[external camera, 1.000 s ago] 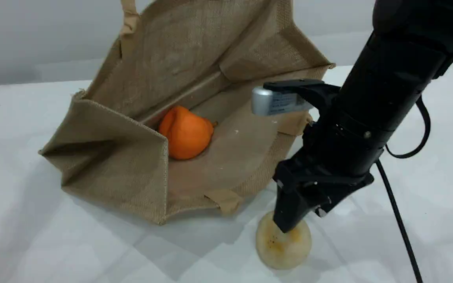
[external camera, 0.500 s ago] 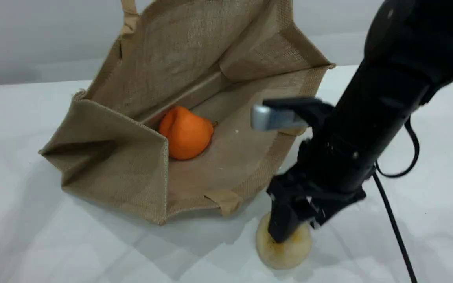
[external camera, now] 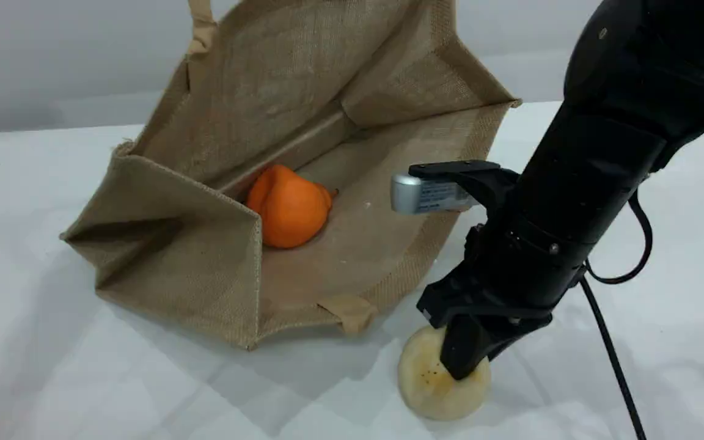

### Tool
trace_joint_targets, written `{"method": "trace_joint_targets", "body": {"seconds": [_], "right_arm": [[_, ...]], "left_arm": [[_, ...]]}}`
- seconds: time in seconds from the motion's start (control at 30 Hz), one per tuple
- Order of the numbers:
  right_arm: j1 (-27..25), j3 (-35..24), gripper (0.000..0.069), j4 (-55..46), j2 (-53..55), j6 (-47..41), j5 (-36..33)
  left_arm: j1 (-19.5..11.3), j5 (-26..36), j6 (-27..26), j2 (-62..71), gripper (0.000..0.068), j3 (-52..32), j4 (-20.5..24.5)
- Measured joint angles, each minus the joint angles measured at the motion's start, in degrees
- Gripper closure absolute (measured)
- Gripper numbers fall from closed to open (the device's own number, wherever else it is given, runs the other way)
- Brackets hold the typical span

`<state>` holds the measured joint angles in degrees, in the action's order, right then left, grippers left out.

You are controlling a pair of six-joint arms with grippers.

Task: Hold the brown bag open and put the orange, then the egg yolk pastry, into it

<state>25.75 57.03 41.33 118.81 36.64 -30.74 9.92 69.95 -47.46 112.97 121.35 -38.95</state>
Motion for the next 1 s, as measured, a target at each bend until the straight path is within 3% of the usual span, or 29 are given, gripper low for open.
{"method": "trace_joint_targets", "body": {"seconds": [0.27, 0.43, 0.63, 1.0], "right_arm": [[0.0, 0.0, 0.0652, -7.8, -8.5, -2.7, -4.4], [-0.1, -0.1, 0.0654, -11.6, -18.0, -3.9, -3.5], [-0.1, -0.1, 0.0654, -8.7, -25.6, 1.1, 1.3], [0.0, 0.0, 0.0654, 6.3, -21.9, 15.4, 17.2]], "left_arm": [[0.0, 0.0, 0.0, 0.0, 0.0594, 0.0, 0.0], [0.0, 0.0, 0.0, 0.0, 0.0594, 0.0, 0.0], [0.0, 0.1, 0.0, 0.0, 0.0594, 0.0, 0.0], [0.0, 0.1, 0.0, 0.0, 0.0594, 0.0, 0.0]]}}
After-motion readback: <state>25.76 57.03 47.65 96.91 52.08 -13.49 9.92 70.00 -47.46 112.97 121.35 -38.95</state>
